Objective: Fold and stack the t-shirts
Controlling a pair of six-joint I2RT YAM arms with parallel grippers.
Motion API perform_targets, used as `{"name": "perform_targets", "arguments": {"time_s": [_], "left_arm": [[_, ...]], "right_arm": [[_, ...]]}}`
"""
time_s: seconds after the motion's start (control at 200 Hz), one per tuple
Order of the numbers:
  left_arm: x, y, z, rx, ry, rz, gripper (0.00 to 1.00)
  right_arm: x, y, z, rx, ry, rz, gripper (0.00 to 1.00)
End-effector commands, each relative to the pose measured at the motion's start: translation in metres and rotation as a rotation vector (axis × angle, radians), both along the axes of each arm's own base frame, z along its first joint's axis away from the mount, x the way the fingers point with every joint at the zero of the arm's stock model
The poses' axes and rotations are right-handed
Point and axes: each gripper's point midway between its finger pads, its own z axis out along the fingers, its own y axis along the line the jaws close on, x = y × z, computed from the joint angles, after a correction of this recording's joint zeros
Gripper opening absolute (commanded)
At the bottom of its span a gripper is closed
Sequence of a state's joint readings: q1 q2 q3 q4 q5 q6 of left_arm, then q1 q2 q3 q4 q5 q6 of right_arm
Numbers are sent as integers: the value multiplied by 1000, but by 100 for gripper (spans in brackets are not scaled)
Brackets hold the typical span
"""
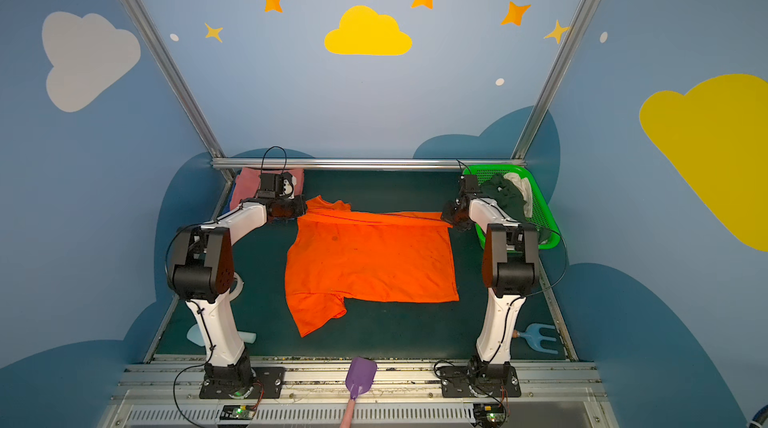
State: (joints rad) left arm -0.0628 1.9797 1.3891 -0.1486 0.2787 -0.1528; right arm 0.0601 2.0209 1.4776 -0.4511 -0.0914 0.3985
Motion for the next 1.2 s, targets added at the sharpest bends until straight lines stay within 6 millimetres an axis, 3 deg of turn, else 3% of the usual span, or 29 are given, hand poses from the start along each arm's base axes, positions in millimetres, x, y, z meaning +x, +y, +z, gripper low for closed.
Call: {"name": "perform_targets", "arguments": {"time_s": [0.0, 0.05, 0.165, 0.27, 0.441, 0.521, 0.676, 0.936, 1.196], "left_arm": [[-1, 10, 10, 34, -30, 19, 5], [-5, 11, 4, 40, -12, 24, 7], [-12, 14, 0, 52, 5, 31, 22], [-15, 13, 8, 52, 5, 27, 39], [-17, 14, 33, 59, -31, 27, 53], [-16, 11, 43, 50, -41, 17, 54], [-6, -6, 44, 49, -3, -26, 63], [5, -61, 11, 121, 172, -161, 74], [18, -102, -28, 238, 279, -230, 73]], "right_arm": [[-3, -3, 7, -11, -12, 10, 0], [-5, -1, 3, -4, 4, 16, 0], [-10, 3, -6, 0, 33, 27, 0], [-13, 6, -10, -19, 58, 42, 17], [-21, 3, -6, -101, 86, 46, 26], [-24, -1, -2, -144, 95, 41, 33], [-30, -4, 9, -195, 88, 42, 40], [-38, -9, 35, -305, 31, 29, 52], [-50, -8, 55, -310, -21, 32, 55]]}}
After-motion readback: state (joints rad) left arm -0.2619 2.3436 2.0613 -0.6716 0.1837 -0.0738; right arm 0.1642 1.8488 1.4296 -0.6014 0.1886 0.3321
